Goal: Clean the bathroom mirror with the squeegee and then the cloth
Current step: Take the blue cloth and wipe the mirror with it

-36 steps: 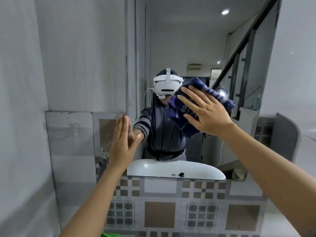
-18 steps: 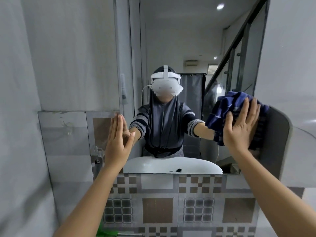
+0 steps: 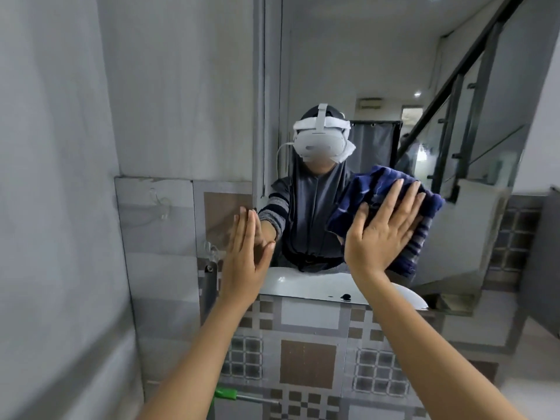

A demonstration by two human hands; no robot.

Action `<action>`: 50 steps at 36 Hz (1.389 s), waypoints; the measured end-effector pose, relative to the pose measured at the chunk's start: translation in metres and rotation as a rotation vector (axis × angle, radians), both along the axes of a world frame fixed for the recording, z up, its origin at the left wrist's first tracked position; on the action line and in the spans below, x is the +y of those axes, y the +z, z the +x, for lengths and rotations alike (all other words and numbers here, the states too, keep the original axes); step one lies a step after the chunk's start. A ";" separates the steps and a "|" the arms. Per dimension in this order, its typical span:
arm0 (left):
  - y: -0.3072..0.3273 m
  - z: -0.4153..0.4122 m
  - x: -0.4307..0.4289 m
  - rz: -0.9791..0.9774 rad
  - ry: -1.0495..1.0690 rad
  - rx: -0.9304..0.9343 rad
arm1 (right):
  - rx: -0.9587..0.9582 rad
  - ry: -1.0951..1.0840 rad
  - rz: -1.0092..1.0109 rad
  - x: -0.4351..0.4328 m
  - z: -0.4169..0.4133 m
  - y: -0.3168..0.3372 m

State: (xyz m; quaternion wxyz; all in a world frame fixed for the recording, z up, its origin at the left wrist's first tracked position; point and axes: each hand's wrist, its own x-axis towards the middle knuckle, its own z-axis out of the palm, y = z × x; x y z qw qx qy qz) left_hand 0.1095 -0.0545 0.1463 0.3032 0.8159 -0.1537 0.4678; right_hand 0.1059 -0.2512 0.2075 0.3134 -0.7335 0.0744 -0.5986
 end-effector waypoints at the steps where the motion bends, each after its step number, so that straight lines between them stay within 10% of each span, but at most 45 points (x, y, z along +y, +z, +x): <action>1: -0.002 -0.001 0.000 0.002 -0.001 0.006 | 0.004 0.008 -0.036 0.009 0.001 0.002; 29: -0.016 -0.003 0.001 -0.053 -0.018 0.014 | 0.086 0.080 -1.475 0.014 0.009 0.054; 50: -0.018 -0.001 0.001 0.005 0.058 -0.023 | 0.064 -0.021 -0.688 -0.146 -0.018 -0.012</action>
